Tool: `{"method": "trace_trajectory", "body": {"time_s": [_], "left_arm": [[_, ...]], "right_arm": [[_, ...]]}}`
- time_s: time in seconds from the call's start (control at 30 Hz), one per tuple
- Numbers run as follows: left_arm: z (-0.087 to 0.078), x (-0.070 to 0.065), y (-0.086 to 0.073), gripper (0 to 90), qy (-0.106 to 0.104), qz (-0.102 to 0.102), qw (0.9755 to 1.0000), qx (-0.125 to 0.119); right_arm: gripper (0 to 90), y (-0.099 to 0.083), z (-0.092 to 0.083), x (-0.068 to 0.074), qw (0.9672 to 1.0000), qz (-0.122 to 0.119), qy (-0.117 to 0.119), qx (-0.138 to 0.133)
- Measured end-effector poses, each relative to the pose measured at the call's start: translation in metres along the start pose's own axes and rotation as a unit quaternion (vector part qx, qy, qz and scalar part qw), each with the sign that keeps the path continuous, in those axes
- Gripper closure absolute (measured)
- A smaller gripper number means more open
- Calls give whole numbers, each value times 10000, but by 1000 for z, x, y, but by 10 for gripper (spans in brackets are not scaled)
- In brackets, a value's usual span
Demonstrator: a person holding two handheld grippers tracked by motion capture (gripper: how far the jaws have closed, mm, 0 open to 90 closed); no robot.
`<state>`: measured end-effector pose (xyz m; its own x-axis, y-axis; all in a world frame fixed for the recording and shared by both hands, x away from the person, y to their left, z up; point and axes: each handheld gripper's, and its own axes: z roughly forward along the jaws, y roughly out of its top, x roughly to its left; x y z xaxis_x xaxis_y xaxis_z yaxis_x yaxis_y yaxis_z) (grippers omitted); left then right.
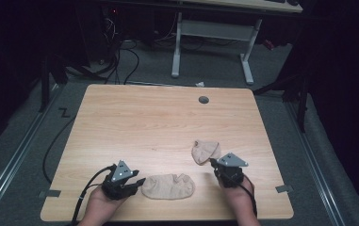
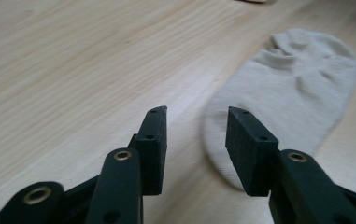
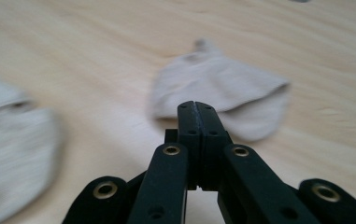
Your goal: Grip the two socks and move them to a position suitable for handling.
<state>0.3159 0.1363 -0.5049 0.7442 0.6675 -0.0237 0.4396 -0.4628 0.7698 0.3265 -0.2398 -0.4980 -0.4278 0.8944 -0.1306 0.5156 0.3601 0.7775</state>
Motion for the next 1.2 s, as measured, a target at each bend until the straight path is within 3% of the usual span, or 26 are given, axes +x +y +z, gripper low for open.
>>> {"method": "trace_trajectory", "body": {"time_s": [0.03, 0.07, 0.13, 0.2, 0.37, 0.53, 0.57, 0.6, 0.63, 0.73, 0.87, 0.97, 1.07, 1.13, 1.2], "left_arm": [[0, 0, 0, 576, 0, 0, 10000, 0], [0, 2, -1, 573, 17, -48, 10000, -4], [0, 5, -2, 573, 2, -131, 9999, -21], [-1, 5, -2, 571, 5, -103, 9999, -46], [-2, 3, -1, 566, 9, -17, 10000, -46], [-4, 1, -1, 564, 27, -24, 10000, -73], [-4, 1, -1, 564, 22, -8, 10000, -75], [-4, -1, -1, 564, 10, 16, 10000, -73], [-4, -1, -1, 564, 10, 16, 10000, -73], [-3, -3, -1, 564, -15, 41, 10000, -68], [-2, -3, 0, 563, -38, 66, 10000, -53], [-2, -2, 0, 563, -28, 53, 10000, -64], [-2, -2, 0, 564, -21, 57, 10000, -59], [-3, -2, 0, 564, -29, 67, 10000, -67], [-4, -2, -1, 564, -28, 54, 9999, -84]], "right_arm": [[899, 0, 0, 0, 10000, 0, 0, 0], [899, 5, 11, -12, 9997, 75, -197, 102], [899, 6, 17, -18, 9994, 113, -265, 165], [896, 5, 35, -30, 9983, 199, -358, 426], [894, 0, 45, -29, 9975, 123, -195, 670], [894, -6, 38, -17, 9980, -28, -71, 631], [894, -9, 34, -12, 9981, -62, -5, 610], [893, -13, 27, -4, 9982, 3, 203, 573], [893, -13, 27, -4, 9982, 3, 203, 573], [888, -21, 14, 12, 9975, 1, 488, 520], [842, -21, 8, 20, 9974, -61, 519, 494], [809, -7, 1, 28, 9985, -193, 477, 159], [695, 16, 10, 40, 9973, -208, 701, -15], [662, 20, 16, 43, 9972, -257, 702, 30], [585, 24, 36, 49, 9961, -292, 767, 329]]}}
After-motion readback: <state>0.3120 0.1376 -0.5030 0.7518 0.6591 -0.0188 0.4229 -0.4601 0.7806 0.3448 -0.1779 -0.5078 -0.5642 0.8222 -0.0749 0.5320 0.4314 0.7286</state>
